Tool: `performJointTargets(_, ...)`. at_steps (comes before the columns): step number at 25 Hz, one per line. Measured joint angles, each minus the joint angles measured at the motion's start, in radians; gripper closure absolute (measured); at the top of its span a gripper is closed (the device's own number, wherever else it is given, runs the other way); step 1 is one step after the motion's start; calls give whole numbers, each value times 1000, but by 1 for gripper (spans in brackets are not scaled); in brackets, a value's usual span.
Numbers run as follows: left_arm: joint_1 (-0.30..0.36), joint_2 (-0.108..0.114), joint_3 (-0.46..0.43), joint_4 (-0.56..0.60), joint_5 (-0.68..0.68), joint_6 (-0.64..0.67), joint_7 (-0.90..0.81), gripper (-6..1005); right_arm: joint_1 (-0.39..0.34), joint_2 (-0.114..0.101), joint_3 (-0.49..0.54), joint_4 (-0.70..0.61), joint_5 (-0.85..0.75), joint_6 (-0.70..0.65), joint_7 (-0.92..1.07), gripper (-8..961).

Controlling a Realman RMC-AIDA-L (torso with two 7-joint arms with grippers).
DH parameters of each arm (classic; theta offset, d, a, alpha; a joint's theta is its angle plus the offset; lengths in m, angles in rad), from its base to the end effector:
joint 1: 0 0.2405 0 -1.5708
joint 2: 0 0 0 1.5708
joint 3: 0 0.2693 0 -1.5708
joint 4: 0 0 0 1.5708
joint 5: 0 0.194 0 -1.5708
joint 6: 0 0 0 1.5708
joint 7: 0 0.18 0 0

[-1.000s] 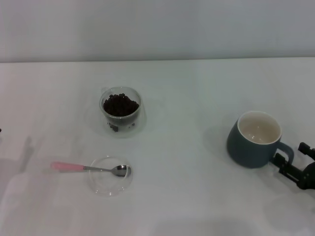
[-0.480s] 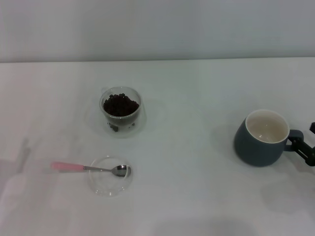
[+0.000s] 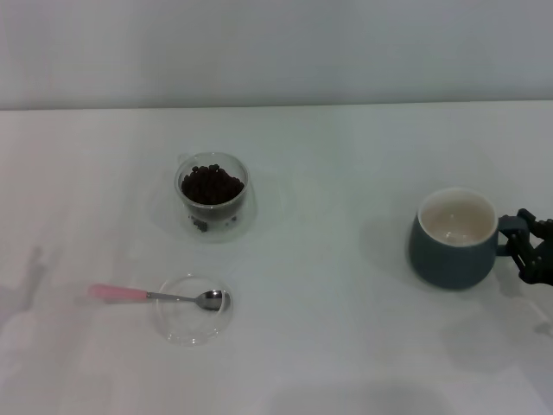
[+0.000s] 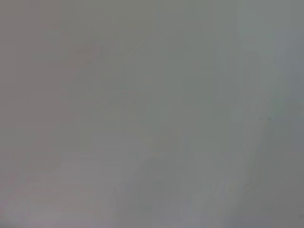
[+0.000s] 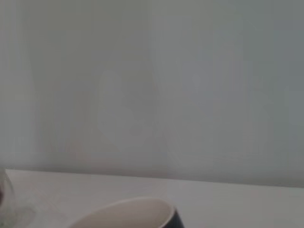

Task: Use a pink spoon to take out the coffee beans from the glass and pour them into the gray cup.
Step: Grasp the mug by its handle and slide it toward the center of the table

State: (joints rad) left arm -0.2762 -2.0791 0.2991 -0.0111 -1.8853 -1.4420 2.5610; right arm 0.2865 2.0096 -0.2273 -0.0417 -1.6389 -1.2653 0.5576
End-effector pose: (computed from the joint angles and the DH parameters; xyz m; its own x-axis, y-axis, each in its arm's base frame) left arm -0.3610 0.2871 0.0039 0.4577 -0.0241 0.8888 0.8758 -0.1598 -0.4554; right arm 0.3862 0.2874 -0.0156 0.6685 -0.2102 -0.7134 -0.7365 -0.3205 -0.5957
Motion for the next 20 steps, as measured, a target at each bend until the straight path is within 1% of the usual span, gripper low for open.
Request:
performJointTargets(7,0,2,0,2,0,0,-1,200,29,0,-12,27,-7,-10,-1,743)
performJointTargets(13,0,2,0,4,0,0,-1,200,75,2,-76,60,-9,-2,-19,761)
performJointTargets(20,8,2,0,4,0,-2,-1,200,125,5,-81,170,-18,-1,-231,767)
